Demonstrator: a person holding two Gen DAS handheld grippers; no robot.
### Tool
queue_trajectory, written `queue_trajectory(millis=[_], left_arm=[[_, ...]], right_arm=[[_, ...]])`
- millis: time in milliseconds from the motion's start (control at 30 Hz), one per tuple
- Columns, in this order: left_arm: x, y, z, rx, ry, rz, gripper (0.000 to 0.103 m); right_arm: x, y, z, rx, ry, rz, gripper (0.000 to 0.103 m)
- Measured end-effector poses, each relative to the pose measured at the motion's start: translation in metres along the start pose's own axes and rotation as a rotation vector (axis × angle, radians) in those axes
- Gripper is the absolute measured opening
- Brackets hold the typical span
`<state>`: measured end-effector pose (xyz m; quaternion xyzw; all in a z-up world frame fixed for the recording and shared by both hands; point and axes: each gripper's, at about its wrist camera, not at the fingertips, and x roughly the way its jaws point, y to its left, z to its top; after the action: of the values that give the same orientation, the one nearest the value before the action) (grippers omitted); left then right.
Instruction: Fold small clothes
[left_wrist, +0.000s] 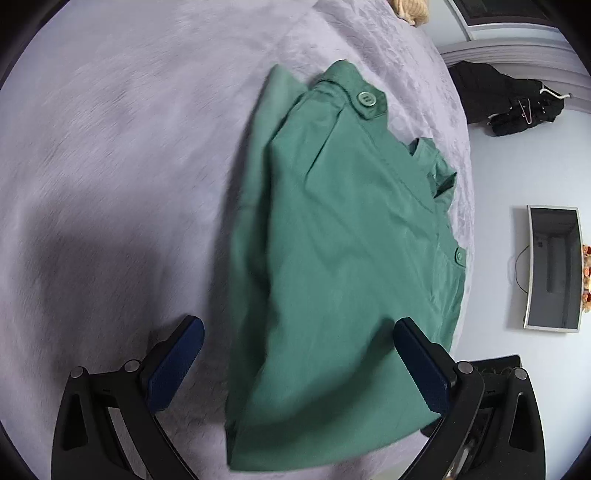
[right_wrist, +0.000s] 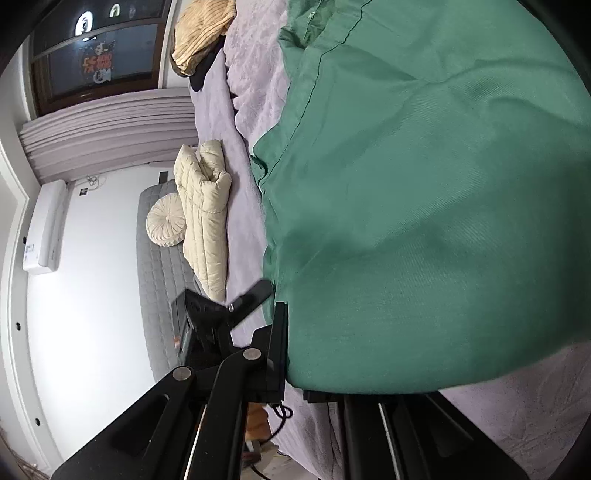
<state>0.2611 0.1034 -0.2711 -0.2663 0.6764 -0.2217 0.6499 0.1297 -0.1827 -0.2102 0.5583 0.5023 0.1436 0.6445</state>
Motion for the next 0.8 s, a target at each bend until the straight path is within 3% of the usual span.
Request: queue_trajectory(millis=[100, 167, 233, 300, 333, 400, 467, 533, 567, 667, 800], left_arm=[[0.017, -0.018, 0.024, 0.035, 0.022, -0.012, 0.103], [0.031, -0.029, 0.035, 0.065, 0.041, 0.036, 0.103], [0.047, -0.037, 0.041, 0.077, 0.058, 0.107, 0.095], [0.053, -0.040, 0.040, 0.116, 0.063, 0.221, 0.064], [0.054, -0.042, 0.039, 0.144, 0.060, 0.251, 0.059], [0.050, -0.043, 0.038, 0.179, 0.049, 0.256, 0.037], [0.043, -0.045, 0.038, 0.189, 0.037, 0.244, 0.022], [0.034, -0.046, 0.036, 0.196, 0.015, 0.229, 0.019], [0.030, -0.048, 0.034, 0.203, 0.003, 0.226, 0.017], [0.018, -0.059, 0.026, 0.226, -0.042, 0.207, 0.015], [-0.001, -0.079, 0.019, 0.231, -0.085, 0.146, 0.013]], right_arm=[[0.003, -0.006, 0.000, -0.003, 0.017, -0.008, 0.007], [0.004, -0.011, -0.004, -0.005, 0.039, -0.025, 0.007], [0.006, -0.014, -0.008, -0.013, 0.095, -0.062, 0.010], [0.001, -0.015, -0.013, -0.057, 0.172, -0.118, 0.013], [-0.004, -0.008, -0.016, -0.114, 0.213, -0.149, 0.015], [-0.021, 0.003, -0.018, -0.213, 0.233, -0.197, 0.033], [-0.044, 0.016, -0.008, -0.298, 0.175, -0.255, 0.036], [-0.065, 0.023, 0.012, -0.358, 0.053, -0.378, 0.028], [-0.069, 0.025, 0.023, -0.379, 0.005, -0.436, 0.007], [-0.067, 0.014, 0.046, -0.440, -0.072, -0.577, 0.003], [-0.030, -0.020, 0.053, -0.465, 0.028, -0.662, 0.003]])
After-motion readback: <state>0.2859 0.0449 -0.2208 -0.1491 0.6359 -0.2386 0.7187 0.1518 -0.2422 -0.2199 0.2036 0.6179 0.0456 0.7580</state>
